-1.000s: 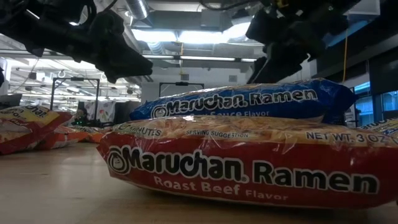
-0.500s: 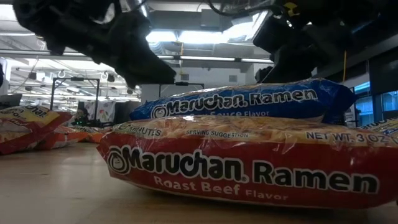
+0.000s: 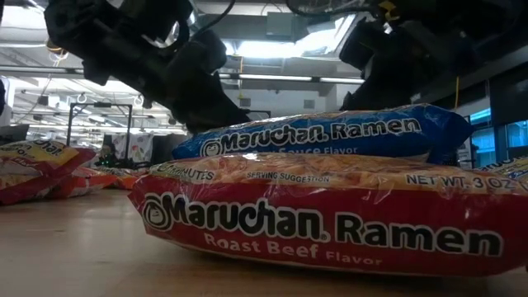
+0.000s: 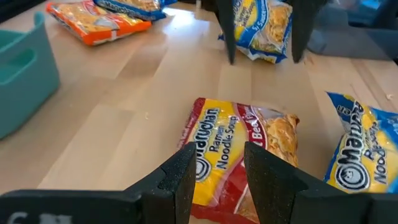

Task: Sort Maruchan noodles
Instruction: Put the blue noodle pack into the green bin

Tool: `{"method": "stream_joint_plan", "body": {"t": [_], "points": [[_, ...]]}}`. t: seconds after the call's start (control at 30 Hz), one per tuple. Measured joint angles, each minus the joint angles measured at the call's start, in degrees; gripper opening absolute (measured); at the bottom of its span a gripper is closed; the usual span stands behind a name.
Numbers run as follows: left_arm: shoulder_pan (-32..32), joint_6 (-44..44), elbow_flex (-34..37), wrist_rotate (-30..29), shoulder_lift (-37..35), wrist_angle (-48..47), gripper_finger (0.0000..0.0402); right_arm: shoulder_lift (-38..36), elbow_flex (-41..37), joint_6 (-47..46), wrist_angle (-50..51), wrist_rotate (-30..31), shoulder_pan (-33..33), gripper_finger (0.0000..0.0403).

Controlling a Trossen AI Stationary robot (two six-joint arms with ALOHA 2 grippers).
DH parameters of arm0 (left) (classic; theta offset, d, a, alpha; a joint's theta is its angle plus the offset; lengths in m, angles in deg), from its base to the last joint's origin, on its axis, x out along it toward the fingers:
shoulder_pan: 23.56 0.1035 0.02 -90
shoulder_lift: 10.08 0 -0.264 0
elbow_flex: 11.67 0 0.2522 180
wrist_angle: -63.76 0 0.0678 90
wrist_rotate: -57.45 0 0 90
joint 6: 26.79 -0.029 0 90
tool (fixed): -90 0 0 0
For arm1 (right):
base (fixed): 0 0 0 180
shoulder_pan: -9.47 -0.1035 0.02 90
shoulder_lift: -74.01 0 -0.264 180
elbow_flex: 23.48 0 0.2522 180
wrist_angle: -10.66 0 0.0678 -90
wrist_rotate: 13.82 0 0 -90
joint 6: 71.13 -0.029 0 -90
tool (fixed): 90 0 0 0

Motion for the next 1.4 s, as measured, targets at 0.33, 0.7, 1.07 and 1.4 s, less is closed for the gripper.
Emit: {"method": "stream_joint_plan", "body": {"t": [0.33, 0.7, 1.07, 1.4], "points": [[-3.90, -0.20, -0.04, 4.09, 0.46, 0.25, 0.0128, 0.00, 0.00, -14.84, -0.32, -3.41, -0.88, 0.0236], [-8.68, -0.20, -0.04, 1.82, 0.46, 0.29, 0.0128, 0.00, 0.02, -21.63, -2.77, -1.06, -8.99, 0.0237], [-10.98, 0.13, -0.07, 0.29, 0.46, -0.61, 0.0128, 6.57, 5.38, -24.63, -3.93, 0.62, -12.40, 0.0237], [-11.69, 0.17, -0.07, -0.70, 0.44, -1.13, 0.0128, 16.24, 13.74, -24.63, 3.14, -1.73, -12.30, 0.0237]]}}
